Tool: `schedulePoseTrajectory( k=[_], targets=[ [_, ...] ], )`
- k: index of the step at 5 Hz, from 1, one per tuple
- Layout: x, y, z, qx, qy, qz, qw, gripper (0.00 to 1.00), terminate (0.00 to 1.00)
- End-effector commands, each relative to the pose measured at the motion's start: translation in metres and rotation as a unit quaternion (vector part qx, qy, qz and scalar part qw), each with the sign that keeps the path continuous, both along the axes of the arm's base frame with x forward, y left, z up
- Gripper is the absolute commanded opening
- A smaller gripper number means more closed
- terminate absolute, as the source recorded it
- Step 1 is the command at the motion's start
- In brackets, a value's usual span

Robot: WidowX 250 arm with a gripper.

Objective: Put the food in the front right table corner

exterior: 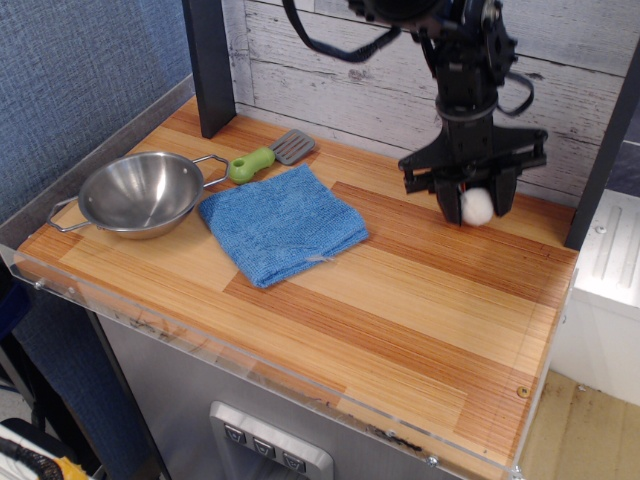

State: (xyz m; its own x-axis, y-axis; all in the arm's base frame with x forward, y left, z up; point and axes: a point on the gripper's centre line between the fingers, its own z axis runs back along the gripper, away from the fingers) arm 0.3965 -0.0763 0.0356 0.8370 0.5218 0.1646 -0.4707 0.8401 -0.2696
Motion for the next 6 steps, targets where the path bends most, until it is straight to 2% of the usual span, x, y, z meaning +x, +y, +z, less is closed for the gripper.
schedulePoseTrajectory(
  k=[1, 3, 4, 6],
  targets=[
    [0.001, 0.004, 0.076, -0.008, -0.064, -0.001, 0.9979, 0.00, 0.00],
    [-0.046, -0.013, 0.079, -0.011, -0.045, -0.069, 0.9965, 0.00, 0.00],
    [-0.074, -0.022, 0.079, -0.017, -0.045, -0.105, 0.9933, 0.00, 0.00],
    [-0.121, -0.016, 0.066, -0.011, -0.029, -0.147, 0.9886, 0.00, 0.00]
  ],
)
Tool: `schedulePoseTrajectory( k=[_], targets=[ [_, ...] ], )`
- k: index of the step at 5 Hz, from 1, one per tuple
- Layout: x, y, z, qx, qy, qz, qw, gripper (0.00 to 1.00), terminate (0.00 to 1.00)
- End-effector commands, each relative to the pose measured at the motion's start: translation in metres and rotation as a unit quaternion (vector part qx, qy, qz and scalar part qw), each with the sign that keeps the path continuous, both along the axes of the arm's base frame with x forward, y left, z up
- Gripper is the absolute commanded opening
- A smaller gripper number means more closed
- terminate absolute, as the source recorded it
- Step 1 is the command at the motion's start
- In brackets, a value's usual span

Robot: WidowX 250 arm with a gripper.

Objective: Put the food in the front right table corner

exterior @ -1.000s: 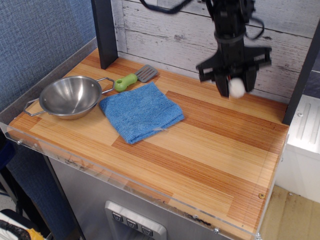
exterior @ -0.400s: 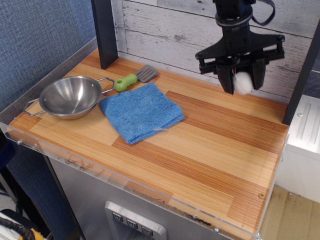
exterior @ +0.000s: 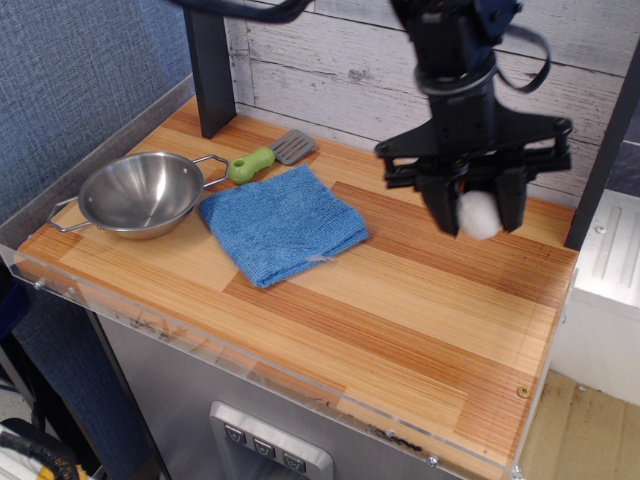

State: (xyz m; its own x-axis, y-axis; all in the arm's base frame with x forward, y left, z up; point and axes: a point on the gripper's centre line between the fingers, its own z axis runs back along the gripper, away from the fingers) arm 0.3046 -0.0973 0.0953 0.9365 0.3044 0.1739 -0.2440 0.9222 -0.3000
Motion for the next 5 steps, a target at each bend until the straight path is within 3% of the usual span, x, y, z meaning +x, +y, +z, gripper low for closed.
schedulePoseTrajectory(
  k=[1, 5],
  targets=[
    [-0.044, 0.013, -0.005, 0.000, -0.007, -0.026, 0.9996, 0.00, 0.00],
    [-0.062, 0.010, -0.059, 0.033, 0.057, -0.086, 0.9941, 0.00, 0.00]
  ],
)
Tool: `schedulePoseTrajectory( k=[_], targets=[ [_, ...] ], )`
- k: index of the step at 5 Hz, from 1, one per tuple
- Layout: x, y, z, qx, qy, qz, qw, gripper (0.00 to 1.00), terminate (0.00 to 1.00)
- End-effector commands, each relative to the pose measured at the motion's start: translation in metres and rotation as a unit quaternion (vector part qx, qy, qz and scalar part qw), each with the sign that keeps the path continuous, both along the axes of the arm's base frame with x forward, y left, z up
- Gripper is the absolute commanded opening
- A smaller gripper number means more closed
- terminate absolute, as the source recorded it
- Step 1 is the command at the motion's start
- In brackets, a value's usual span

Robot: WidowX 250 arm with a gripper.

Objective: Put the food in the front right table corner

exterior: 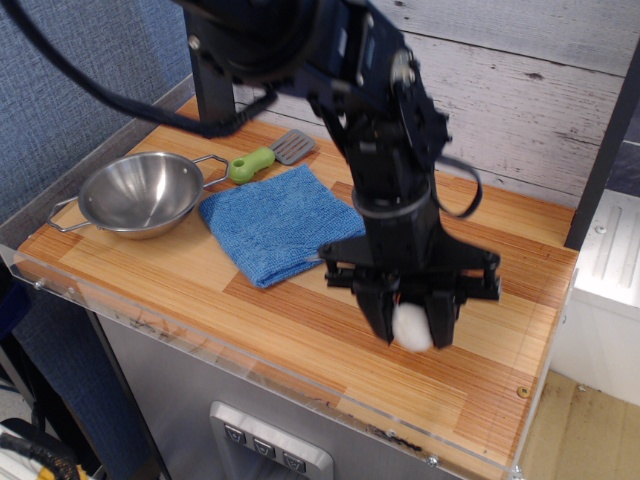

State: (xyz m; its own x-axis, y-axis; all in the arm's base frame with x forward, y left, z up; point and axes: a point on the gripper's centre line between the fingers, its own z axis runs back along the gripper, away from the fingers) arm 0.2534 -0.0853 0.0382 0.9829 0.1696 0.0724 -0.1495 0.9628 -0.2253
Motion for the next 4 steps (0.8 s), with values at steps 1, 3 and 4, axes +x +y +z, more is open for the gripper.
schedulePoseTrajectory(
  k=[1, 3, 4],
  targets=[
    [-0.0142, -0.0060, -0.0103, 0.010, 0.014, -0.049, 0.9986, 0.00, 0.00],
    [-0.0182, -0.0063, -0.0064, 0.033, 0.026, -0.037, 0.9984, 1.00, 0.00],
    [-0.0181, -0.0026, -0.0024, 0.040, 0.030, -0.029, 0.9983, 1.00, 0.00]
  ],
)
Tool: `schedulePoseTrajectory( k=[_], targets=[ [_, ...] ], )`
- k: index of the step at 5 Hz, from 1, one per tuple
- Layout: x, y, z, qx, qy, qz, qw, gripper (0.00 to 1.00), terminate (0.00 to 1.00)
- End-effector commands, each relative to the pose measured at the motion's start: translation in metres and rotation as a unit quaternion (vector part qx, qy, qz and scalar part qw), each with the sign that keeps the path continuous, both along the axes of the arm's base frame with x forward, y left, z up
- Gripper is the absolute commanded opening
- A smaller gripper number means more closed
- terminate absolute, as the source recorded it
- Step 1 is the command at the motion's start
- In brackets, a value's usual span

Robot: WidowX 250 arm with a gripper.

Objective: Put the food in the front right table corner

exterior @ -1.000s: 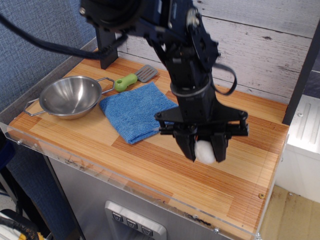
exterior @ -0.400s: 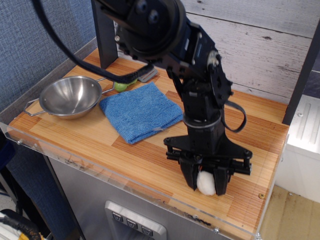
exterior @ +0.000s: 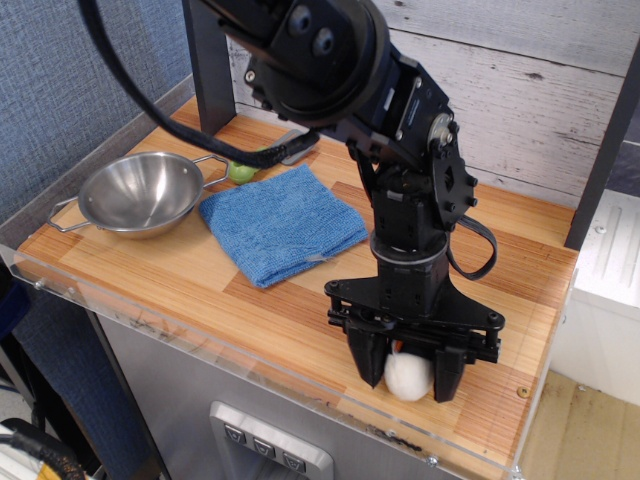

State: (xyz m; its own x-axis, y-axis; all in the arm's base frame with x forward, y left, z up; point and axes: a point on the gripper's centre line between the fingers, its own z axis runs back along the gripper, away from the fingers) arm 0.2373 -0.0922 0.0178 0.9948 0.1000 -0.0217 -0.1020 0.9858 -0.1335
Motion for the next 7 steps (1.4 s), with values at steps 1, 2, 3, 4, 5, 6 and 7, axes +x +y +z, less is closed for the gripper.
schedulePoseTrajectory(
  k=[1, 2, 3, 4, 5, 6, 7],
  targets=[
    [0.003, 0.007, 0.027, 0.002, -0.037, 0.005, 0.9993, 1.00, 0.00],
    [0.008, 0.005, 0.036, -0.013, -0.045, -0.003, 0.9989, 1.00, 0.00],
    [0.013, -0.001, 0.073, -0.017, -0.086, -0.043, 0.9952, 1.00, 0.00],
    [0.011, -0.003, 0.112, -0.043, -0.097, -0.063, 0.9923, 1.00, 0.00],
    [0.005, -0.003, 0.131, -0.038, -0.115, -0.066, 0.9904, 1.00, 0.00],
    [0.005, 0.002, 0.138, -0.029, -0.124, -0.055, 0.9903, 1.00, 0.00],
    [0.005, 0.002, 0.138, -0.029, -0.124, -0.055, 0.9903, 1.00, 0.00]
  ],
)
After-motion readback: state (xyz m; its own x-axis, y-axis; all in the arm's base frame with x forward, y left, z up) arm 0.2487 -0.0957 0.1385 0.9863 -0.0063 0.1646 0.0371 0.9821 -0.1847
